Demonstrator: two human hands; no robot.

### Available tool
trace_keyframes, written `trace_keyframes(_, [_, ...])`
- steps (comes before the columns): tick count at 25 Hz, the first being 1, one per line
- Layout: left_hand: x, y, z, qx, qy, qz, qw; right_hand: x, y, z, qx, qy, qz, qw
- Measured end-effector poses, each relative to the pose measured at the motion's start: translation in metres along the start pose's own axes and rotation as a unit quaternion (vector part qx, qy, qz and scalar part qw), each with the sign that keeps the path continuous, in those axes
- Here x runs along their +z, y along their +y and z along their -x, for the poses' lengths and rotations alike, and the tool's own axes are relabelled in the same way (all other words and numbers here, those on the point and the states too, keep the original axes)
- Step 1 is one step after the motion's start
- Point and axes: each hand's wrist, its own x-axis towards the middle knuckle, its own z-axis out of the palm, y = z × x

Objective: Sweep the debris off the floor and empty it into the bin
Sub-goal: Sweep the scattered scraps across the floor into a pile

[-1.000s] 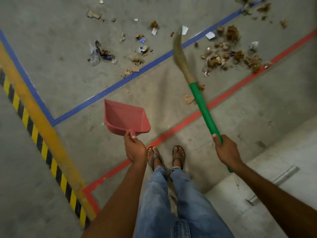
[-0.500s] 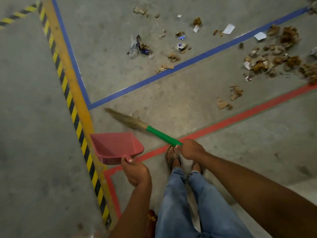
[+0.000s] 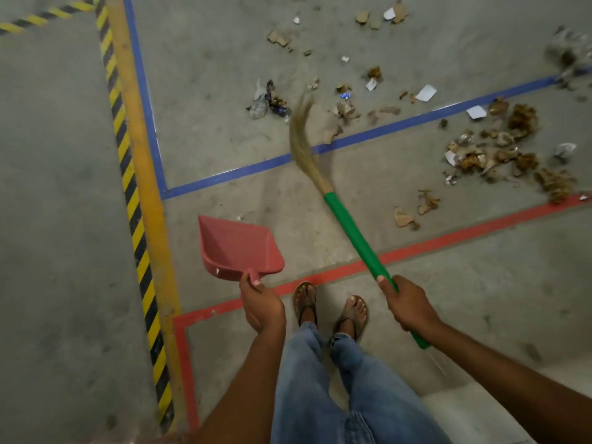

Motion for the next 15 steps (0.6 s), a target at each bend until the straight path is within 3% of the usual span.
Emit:
trace_keyframes(6, [-0.028,-0.001,-0.039,-0.014,0.044,0.025,0.999,0.060,-0.107,-0.026,-0.099,-0.158,0.102,0.977])
trace_keyframes(9, [-0.036,-0.004,-0.093,0.012,0.034,0.017,0.999,0.110,-0.183,-0.088,-0.015,-0.190,0.034,0.981])
trace_keyframes(12, [-0.047,0.003,-0.151,0.058,0.008,0.004,0.998,0.147,-0.221,-0.128,0.135,-0.143,-0.122,0.973])
trace_keyframes(15, [-0.061,0.007,-0.205,0.082,0.000,-0.002,0.997,0.157,-0.222,-0.107,0.161,-0.023,-0.092,0.982])
